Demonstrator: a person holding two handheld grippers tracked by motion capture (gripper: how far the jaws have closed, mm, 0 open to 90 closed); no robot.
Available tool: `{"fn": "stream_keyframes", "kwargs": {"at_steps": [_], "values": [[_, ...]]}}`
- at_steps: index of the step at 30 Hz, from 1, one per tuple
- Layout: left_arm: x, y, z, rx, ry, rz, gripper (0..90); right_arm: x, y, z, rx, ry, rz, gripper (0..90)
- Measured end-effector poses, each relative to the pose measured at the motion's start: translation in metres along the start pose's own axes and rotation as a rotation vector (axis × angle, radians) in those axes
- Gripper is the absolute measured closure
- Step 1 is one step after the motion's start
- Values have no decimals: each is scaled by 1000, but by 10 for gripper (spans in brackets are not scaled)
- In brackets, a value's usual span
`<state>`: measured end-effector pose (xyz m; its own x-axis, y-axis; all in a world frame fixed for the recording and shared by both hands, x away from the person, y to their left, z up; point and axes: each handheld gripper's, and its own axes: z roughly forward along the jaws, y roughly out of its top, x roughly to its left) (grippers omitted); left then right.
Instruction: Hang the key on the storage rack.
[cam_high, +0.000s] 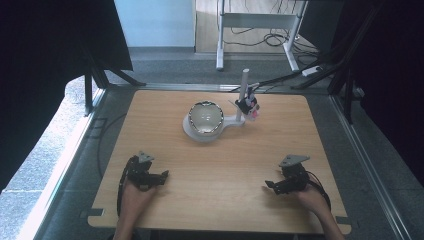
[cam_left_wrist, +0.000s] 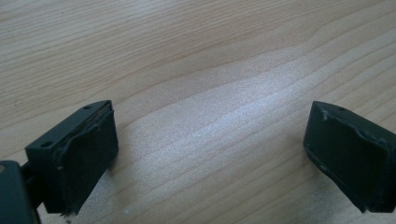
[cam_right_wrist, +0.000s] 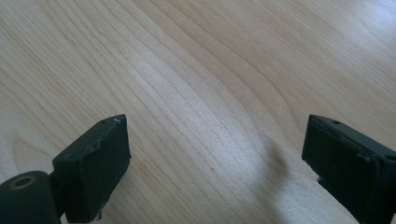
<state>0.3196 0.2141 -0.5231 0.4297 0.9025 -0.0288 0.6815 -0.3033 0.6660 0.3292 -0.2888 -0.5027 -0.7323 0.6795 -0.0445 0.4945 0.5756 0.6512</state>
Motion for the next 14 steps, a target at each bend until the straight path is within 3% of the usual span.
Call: {"fn": "stream_keyframes", "kwargs": {"at_steps": [6,8,14], "values": [[0,0,0,-1,1,-3,31,1,-10,8,-47,7,27,59],[0,0,0,-1,2,-1,31,0,-14,11,-76,17,61,37],[0,0,0,-1,2,-2,31,1,-14,11,-71,7,66,26]]}}
